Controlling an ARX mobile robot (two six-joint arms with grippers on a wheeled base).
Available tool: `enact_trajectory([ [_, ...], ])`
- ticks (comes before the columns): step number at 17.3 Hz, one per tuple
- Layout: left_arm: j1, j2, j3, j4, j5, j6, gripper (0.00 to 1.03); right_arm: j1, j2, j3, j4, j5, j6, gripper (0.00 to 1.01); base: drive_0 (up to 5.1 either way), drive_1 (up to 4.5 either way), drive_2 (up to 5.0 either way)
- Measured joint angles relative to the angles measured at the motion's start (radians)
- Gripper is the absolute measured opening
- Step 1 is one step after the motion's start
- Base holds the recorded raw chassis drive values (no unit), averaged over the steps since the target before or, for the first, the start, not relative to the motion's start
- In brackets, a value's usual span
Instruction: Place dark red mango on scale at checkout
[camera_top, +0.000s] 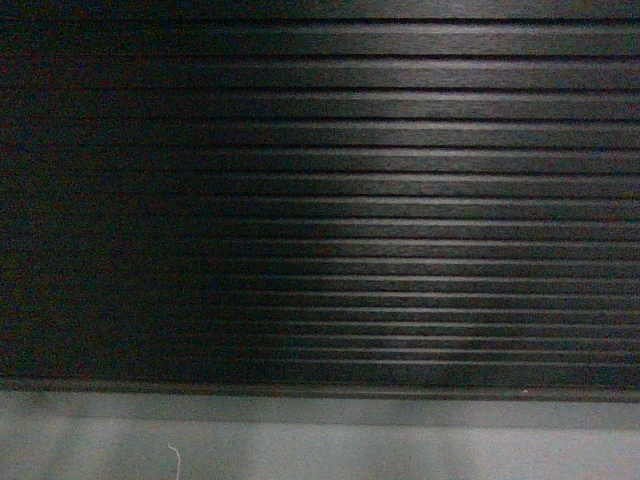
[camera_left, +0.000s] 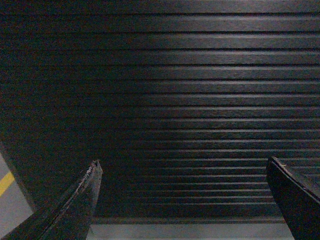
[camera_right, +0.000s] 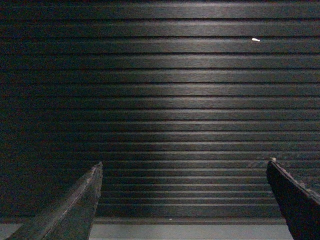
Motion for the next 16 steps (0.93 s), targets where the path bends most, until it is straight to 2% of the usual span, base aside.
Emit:
enact_trajectory([
  [1,0.000,0.000,0.000,0.001,0.002,0.000,0.98,0.000,0.000,0.000,-0.002,0.000,0.000,0.98,0.0,4.02,-4.1],
  [16,0.000,0.000,0.000,0.000,0.001,0.000,0.98,0.000,0.000,0.000,-0.004,0.000,0.000,0.98,0.0,0.00,0.0],
])
